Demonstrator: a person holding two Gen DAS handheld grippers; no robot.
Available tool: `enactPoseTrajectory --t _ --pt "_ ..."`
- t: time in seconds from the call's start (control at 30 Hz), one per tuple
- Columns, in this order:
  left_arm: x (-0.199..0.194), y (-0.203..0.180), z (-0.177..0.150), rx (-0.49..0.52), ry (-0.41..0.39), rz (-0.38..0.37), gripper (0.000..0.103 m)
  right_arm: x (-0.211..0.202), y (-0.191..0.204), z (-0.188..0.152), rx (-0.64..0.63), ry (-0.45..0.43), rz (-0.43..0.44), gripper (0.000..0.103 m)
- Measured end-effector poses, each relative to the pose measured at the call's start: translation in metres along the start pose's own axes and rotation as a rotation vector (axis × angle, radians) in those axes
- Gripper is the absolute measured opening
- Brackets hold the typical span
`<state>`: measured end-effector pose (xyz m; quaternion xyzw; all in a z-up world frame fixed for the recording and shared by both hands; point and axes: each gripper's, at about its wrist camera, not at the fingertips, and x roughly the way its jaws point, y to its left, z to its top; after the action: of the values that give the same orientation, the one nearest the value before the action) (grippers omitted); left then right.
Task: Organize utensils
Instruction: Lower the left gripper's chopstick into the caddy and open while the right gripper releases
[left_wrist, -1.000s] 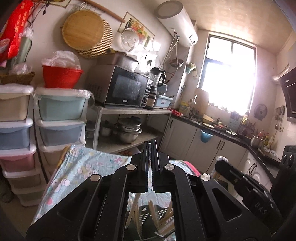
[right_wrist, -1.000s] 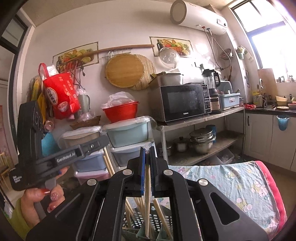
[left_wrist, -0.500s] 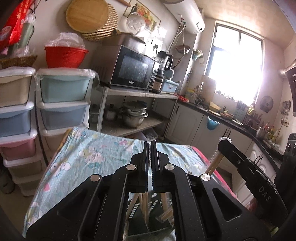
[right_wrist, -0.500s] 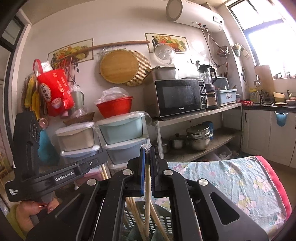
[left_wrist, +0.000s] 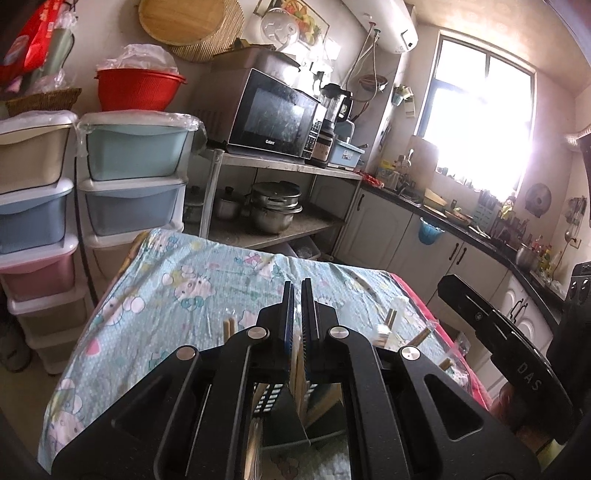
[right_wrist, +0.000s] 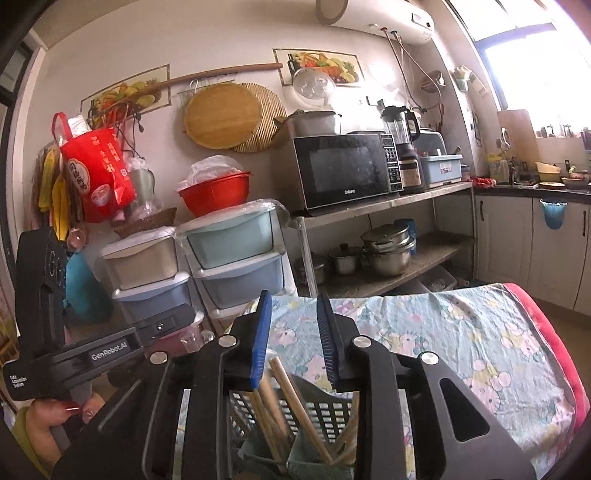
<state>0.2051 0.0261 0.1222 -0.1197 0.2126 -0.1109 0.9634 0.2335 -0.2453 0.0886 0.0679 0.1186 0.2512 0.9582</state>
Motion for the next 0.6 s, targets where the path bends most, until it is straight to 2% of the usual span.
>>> enactPoseTrajectory --t 0.03,0.1,0.17,0.27,0.3,0.37,0.43,0.6 --pt "-0.001 0.000 -0.001 -0.001 0.000 0.001 0.005 -0.001 -0.001 -0.001 0.003 0.006 0.002 0.028" --pt "-0.004 0.000 -0.003 -0.001 0.002 0.003 0.022 -0.004 -0.001 -0.003 0.003 0.011 -0.002 0.029" --pt "-0.007 0.001 -0.006 -0.006 0.006 0.005 0.030 -0.007 -0.002 -0.005 0.002 0.020 -0.004 0.030" --pt "-0.012 0.002 -0.011 -0.013 0.018 0.005 0.033 -0.012 -0.003 -0.009 0.003 0.036 -0.008 0.031" --pt "-0.014 0.002 -0.012 -0.015 0.019 0.003 0.040 -0.014 -0.003 -0.011 0.002 0.042 -0.010 0.032" --pt "-0.018 0.001 -0.014 -0.011 0.018 0.004 0.047 -0.017 -0.004 -0.014 0.003 0.052 -0.011 0.032" --pt "-0.023 -0.001 -0.016 -0.004 0.018 0.004 0.049 -0.020 -0.004 -0.017 0.003 0.062 -0.011 0.033" --pt "-0.035 -0.005 -0.024 -0.002 0.032 -0.006 0.070 -0.030 -0.004 -0.025 0.000 0.084 -0.010 0.040"
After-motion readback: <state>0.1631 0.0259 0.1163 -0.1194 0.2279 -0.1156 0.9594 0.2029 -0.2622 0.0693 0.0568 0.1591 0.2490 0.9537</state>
